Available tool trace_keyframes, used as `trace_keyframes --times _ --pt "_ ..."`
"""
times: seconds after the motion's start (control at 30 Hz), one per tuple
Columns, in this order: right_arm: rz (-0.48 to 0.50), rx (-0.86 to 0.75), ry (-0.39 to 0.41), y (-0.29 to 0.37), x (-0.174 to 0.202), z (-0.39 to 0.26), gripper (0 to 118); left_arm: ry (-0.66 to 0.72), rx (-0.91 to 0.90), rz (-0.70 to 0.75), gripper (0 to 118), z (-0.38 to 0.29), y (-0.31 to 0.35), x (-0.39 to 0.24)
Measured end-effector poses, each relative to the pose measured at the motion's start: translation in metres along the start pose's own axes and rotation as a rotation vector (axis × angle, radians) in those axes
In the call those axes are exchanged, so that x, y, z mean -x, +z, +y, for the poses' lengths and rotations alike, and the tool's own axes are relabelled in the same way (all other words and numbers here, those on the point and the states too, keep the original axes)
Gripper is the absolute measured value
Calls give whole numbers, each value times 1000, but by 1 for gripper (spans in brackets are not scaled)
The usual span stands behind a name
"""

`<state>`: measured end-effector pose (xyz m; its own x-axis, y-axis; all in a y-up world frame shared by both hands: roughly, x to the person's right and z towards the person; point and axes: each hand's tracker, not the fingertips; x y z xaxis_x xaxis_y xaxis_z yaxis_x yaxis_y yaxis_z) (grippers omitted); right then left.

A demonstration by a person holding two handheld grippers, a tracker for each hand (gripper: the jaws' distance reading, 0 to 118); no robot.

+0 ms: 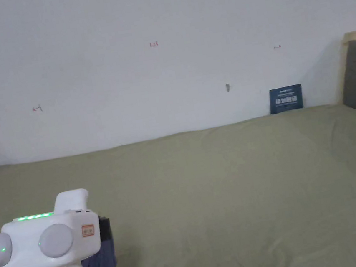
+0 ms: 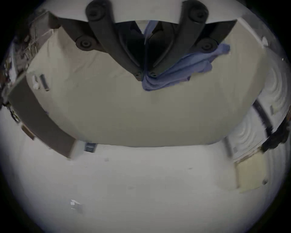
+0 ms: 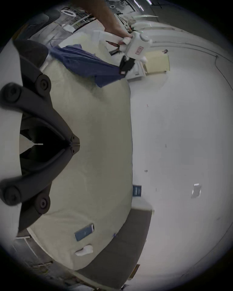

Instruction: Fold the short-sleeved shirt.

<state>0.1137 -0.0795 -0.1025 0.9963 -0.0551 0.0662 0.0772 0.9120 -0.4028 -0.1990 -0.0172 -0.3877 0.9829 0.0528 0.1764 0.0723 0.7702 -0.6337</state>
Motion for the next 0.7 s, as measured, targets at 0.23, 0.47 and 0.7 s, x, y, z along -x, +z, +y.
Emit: trace_keyframes --times 0.23,0.47,0.7 --pt "-95 8 -49 1 -38 -3 0 -108 23 -265 3 24 -40 -144" --pt "-112 65 -68 -19 -49 -14 0 -124 197 -318 3 -29 -125 -202" --pt "-98 110 -55 -37 -48 -19 0 -70 329 -281 32 -83 -179 -182"
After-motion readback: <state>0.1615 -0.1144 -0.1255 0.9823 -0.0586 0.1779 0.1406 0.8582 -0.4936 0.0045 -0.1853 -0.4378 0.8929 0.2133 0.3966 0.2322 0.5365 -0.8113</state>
